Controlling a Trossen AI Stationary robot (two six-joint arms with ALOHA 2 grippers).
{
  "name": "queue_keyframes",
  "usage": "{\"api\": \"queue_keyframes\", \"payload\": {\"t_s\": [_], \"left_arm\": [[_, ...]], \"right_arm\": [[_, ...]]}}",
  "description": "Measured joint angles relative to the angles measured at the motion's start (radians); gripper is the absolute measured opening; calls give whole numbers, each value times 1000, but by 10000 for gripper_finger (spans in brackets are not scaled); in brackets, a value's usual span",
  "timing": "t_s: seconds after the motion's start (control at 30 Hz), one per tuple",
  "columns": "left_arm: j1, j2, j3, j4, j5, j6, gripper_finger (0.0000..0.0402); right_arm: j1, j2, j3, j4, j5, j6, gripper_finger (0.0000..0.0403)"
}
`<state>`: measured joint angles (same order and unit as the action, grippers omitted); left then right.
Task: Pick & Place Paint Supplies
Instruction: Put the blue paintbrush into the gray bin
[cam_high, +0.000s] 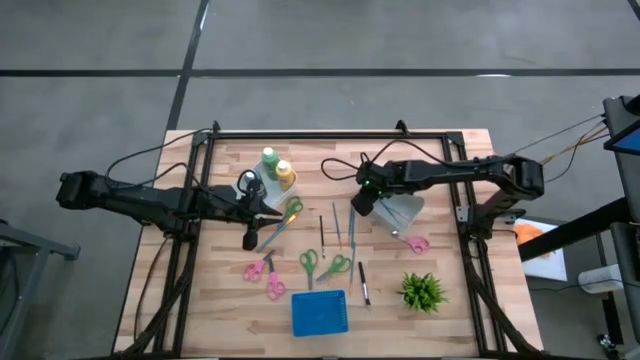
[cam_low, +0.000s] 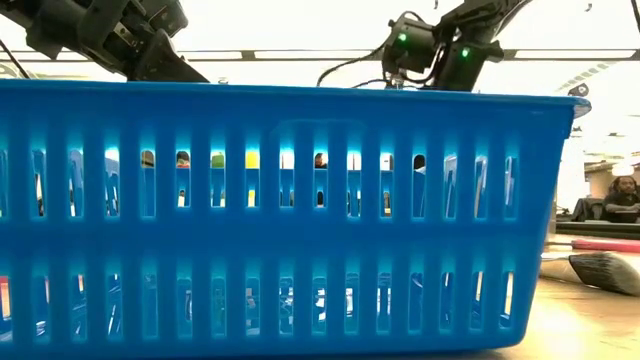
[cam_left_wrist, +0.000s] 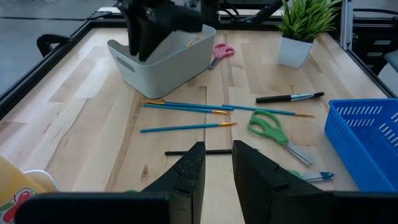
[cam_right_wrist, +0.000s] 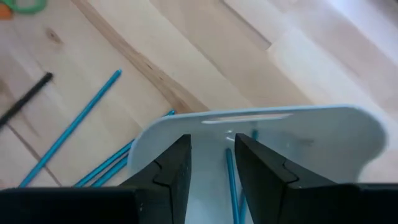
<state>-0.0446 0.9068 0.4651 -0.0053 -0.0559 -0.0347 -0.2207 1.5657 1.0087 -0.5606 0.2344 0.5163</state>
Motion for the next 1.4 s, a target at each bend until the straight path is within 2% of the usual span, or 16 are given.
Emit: {"api": "queue_keyframes", "payload": {"t_s": [0.27, 0.53, 0.9, 1.13, 1.4], "left_arm": [[0, 0, 0, 0, 0, 0, 82], [0, 0, 0, 0, 0, 0, 82], [0, 0, 0, -1, 0, 0, 82], [0, 0, 0, -1, 0, 0, 82], [0, 0, 0, -1, 0, 0, 82]], "right_arm": [[15, -71, 51, -33, 1, 0, 123], [105, -79, 94, -41, -1, 13, 123], [241, -75, 82, -49, -6, 196, 123], [289, -9, 77, -46, 0, 321, 123], [293, 112, 83, -40, 26, 455, 123]]}}
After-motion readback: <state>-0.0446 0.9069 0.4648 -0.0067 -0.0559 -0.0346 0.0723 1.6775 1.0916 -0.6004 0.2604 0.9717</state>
